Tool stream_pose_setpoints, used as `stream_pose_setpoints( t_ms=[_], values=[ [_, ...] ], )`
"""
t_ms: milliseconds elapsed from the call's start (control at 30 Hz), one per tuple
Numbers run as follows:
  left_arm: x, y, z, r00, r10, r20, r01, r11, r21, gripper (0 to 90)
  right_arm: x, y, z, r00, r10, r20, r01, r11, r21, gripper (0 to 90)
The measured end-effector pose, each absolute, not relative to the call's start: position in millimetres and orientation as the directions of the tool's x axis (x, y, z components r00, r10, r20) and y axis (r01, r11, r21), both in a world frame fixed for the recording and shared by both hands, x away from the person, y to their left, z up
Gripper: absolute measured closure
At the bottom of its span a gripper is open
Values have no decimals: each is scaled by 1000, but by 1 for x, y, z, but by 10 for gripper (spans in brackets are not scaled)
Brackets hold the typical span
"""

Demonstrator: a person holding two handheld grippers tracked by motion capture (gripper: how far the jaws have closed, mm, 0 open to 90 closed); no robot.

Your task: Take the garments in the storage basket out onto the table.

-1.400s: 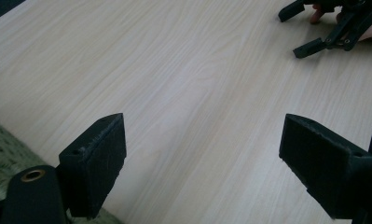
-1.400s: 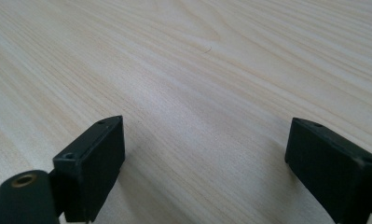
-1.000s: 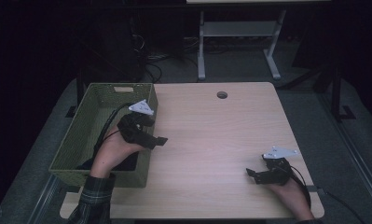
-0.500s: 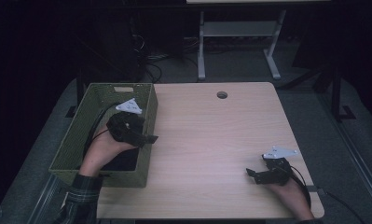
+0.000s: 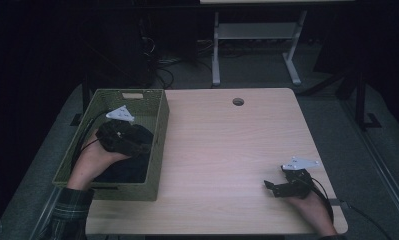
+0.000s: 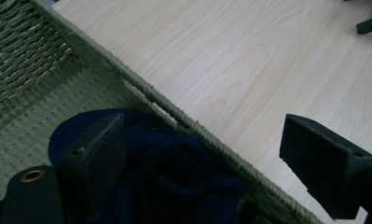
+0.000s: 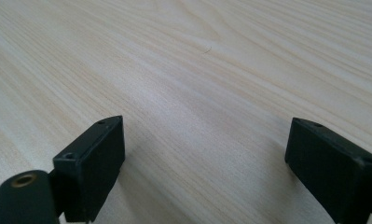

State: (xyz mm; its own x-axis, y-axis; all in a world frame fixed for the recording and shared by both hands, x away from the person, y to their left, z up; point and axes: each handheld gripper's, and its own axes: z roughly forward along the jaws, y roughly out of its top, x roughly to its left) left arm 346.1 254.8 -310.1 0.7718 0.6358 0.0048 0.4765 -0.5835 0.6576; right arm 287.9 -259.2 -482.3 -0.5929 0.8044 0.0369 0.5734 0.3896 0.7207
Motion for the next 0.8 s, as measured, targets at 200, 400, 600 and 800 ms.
stream_pose_setpoints(
  t_ms=[200,400,600,800],
  values=[
    [344,266,-310,753,658,17,492,-581,648,142,288,-259,-482,-593,805,37,573,389,721,116],
    [339,278,-310,732,680,40,509,-585,631,139,288,-259,-482,-593,805,37,574,389,721,116],
    [333,287,-312,719,693,49,522,-586,620,139,288,-259,-482,-593,805,38,574,389,721,116],
    [328,293,-316,714,699,50,531,-587,611,139,288,-259,-482,-593,805,37,574,389,720,116]
  ],
)
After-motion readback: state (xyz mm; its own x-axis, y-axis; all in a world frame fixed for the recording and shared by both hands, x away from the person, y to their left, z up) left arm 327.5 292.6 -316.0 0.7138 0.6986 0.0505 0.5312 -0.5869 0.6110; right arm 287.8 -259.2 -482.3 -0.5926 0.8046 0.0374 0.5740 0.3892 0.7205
